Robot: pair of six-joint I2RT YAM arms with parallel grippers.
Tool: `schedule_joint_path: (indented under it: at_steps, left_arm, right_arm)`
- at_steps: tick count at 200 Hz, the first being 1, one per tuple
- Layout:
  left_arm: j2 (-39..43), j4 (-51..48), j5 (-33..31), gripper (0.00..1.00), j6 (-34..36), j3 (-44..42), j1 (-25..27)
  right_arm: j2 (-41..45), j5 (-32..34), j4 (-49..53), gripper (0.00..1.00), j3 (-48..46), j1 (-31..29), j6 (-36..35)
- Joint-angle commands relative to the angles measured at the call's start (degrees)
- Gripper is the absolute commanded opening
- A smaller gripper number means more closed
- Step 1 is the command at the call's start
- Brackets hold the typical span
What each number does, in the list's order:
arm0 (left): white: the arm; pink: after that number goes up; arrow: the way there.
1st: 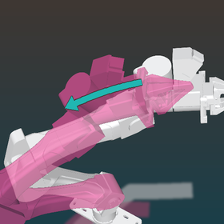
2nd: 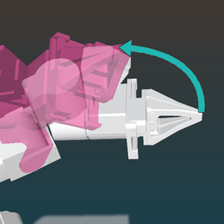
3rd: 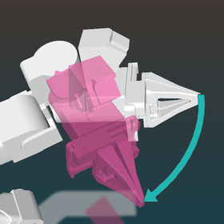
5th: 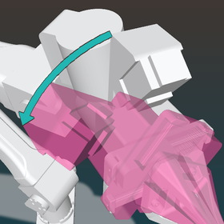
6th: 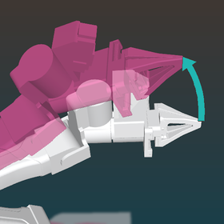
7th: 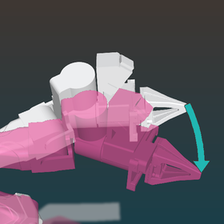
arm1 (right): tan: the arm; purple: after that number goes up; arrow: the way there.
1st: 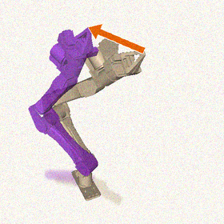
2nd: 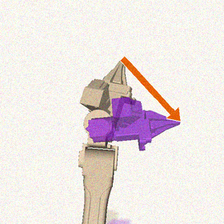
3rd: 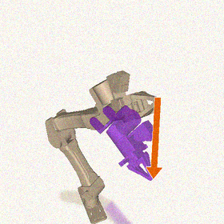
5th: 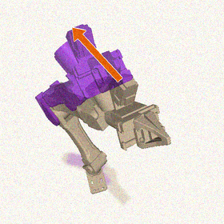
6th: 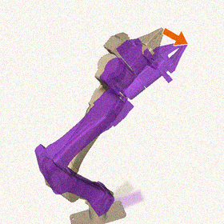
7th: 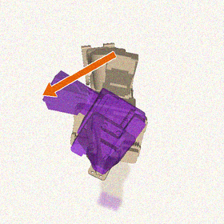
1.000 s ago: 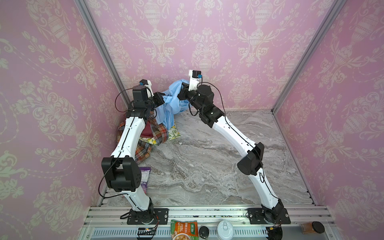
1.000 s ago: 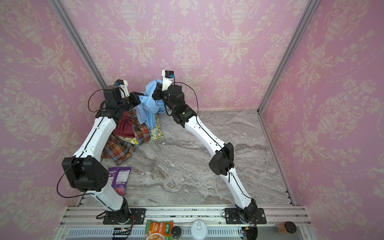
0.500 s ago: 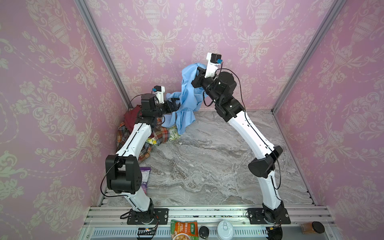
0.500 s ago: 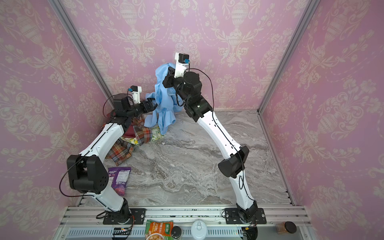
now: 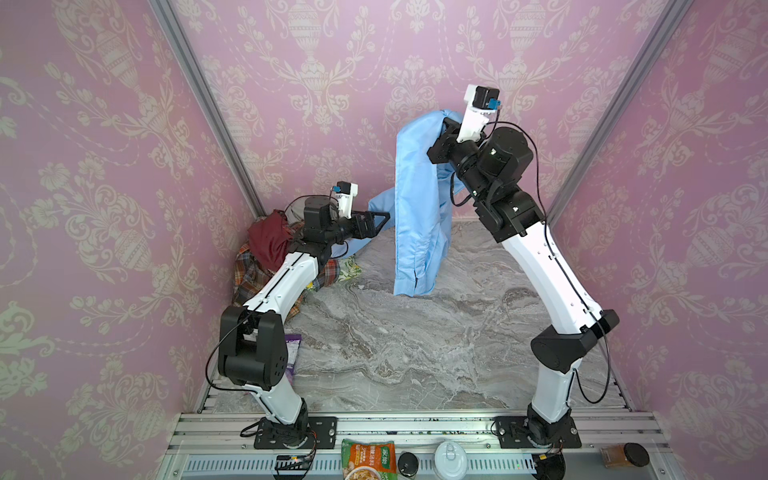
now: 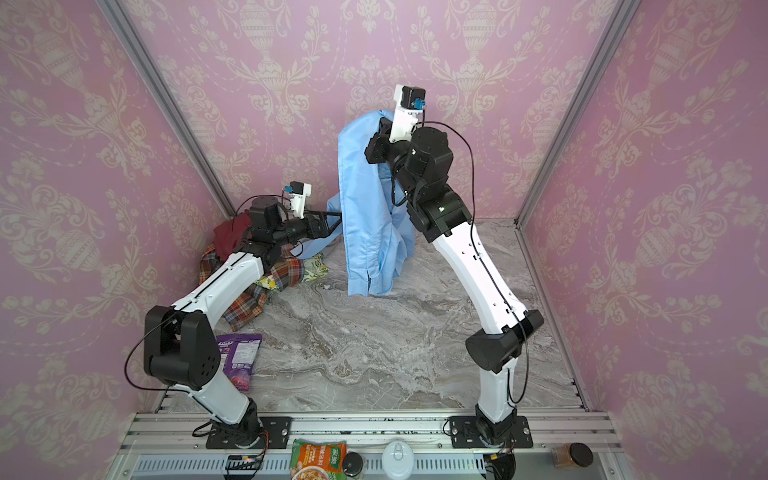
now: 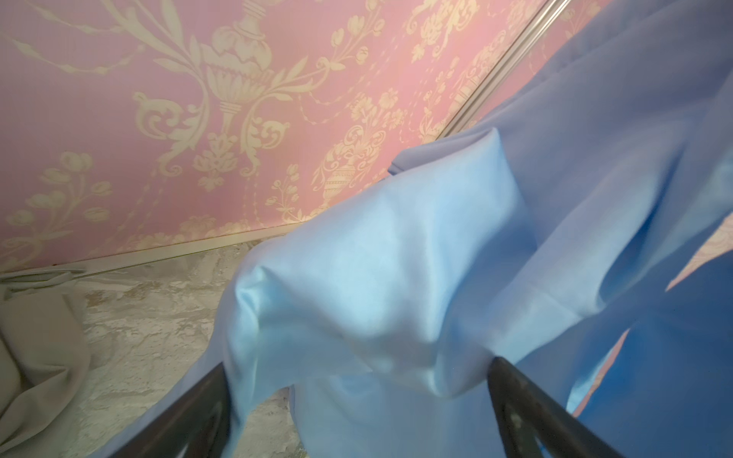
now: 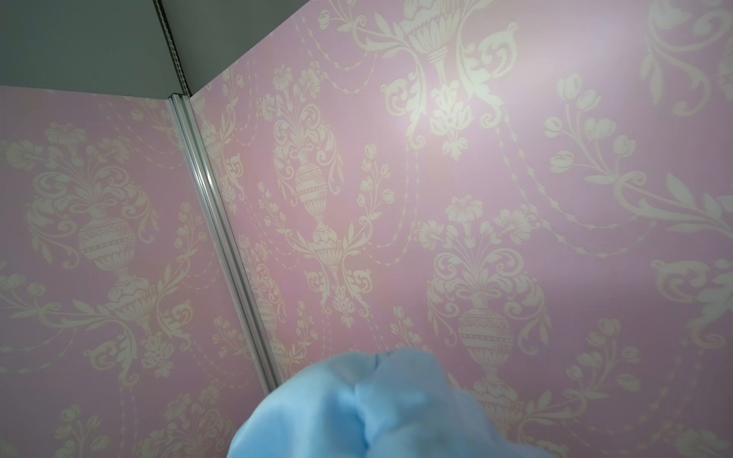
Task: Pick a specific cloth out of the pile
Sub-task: 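Carry the blue shirt away with the right gripper while the left releases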
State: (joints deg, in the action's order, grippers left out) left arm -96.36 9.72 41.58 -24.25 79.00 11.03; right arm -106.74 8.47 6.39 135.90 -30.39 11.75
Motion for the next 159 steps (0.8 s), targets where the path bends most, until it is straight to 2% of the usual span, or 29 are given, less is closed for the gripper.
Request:
schedule_joint_path:
  at_steps: [1,34,58,111,159]
  left_arm:
    - [0.2,1.7,1.6,0.99,3.0,-0.6,2.4]
    - [-0.7,4.0,4.1,0.99,2.1,-1.4,4.6]
    - [-1.8,8.1,4.9,0.99,-0.6,-2.7,7.1]
    - [-5.2,8.2,2.1,0.99,0.0,-1.2,14.7]
    - [-7.9,7.0,0.2,0.99,1.3,1.9,20.0]
  right_arm:
    - [4.3,1.8,-1.5,0.0,-0.6,2.3,-0.6]
    - [5.2,2.4,4.5,0.0,3.9,4.9,-2.6]
    - [6.9,2.2,6.4,0.0,3.2,7.4,-2.4]
    - [10.8,2.2,12.8,0.0,1.5,14.3,-2.6]
    - [13.1,-0.5,19.5,0.0,1.7,21.9,-1.9]
